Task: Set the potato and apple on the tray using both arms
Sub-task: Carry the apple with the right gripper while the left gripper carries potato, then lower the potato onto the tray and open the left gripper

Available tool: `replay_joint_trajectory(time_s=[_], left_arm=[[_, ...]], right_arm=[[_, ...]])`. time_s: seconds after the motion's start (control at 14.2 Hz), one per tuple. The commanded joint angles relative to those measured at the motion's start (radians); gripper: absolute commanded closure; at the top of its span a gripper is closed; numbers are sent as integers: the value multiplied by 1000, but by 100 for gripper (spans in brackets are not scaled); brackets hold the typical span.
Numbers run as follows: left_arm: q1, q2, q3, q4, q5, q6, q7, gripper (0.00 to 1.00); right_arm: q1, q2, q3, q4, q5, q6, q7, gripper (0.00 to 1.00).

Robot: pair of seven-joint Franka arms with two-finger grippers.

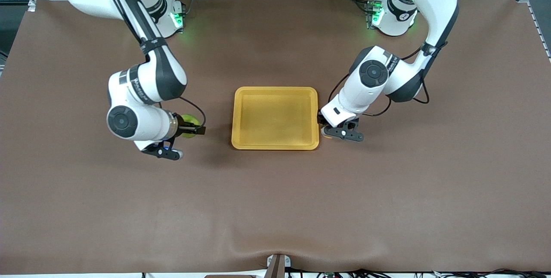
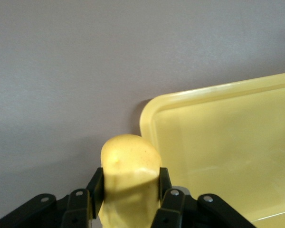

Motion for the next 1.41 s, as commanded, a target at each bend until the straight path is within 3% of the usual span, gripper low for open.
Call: replay_joint_trajectory(time_s=[0.0,0.28,0.7,1.2,1.34], left_arm=[[-38,29,4,37,15,-18,-68,86],[-90,61,9,66,17,-18,-174,86],[-136,106,17,80,18,-18,-257,84],[-142,162,17,118,96,-18,-332,81],[-142,176,17,120,104,-18,-335,75]], right_arm=[[12,-80,21,-68,-8,8,43,100],[14,-92,58,-77,-8,2,96,100],[46,-89,66,-97,-8,16,145,100],[107,-65,72,-123,-6,137,250,100],[126,-57,72,-135,-6,177,271,100]])
